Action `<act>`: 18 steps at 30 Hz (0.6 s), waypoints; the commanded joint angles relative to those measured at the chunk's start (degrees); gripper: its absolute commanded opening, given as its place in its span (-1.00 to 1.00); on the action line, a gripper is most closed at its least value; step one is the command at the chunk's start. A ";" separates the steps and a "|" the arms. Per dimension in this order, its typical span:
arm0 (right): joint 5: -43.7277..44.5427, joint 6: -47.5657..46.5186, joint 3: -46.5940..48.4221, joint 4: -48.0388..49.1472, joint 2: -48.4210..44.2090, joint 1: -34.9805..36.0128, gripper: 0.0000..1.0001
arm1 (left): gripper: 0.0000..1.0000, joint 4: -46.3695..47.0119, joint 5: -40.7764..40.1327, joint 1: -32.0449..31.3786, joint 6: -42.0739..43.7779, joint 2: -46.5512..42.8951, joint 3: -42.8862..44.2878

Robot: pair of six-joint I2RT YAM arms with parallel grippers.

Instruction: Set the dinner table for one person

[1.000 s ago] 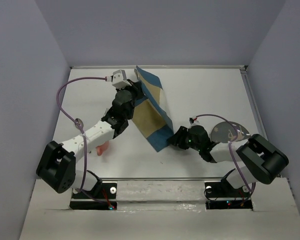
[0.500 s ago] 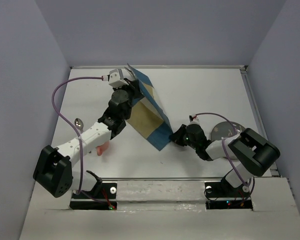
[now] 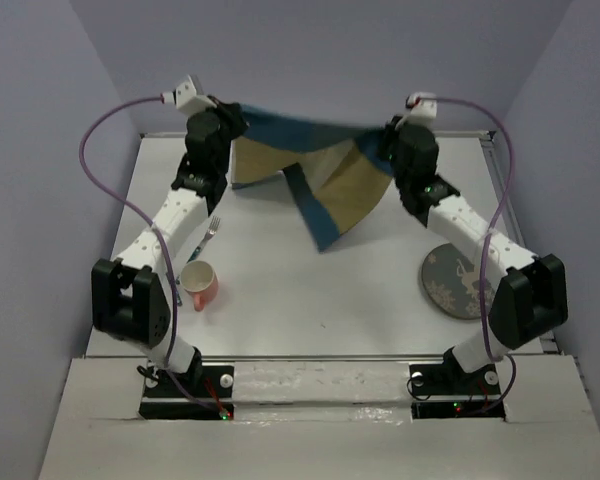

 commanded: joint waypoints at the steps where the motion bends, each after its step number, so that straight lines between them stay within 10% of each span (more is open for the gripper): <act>1: 7.38 -26.46 26.78 -5.46 5.93 -5.49 -1.00 | -1.00 -6.50 7.68 2.77 -0.12 3.91 19.13; 4: 7.65 -34.39 34.46 -5.64 6.48 -5.50 -1.00 | -1.00 -8.44 7.95 3.03 1.03 4.01 25.39; 8: 5.19 -34.32 22.20 -4.50 -0.54 -5.50 -1.00 | -1.00 -4.77 7.34 3.30 1.21 -0.99 16.99; 18: -1.92 -11.38 -23.87 1.48 -12.07 -2.16 -1.00 | -1.00 14.85 6.54 3.74 -6.70 -13.39 -34.60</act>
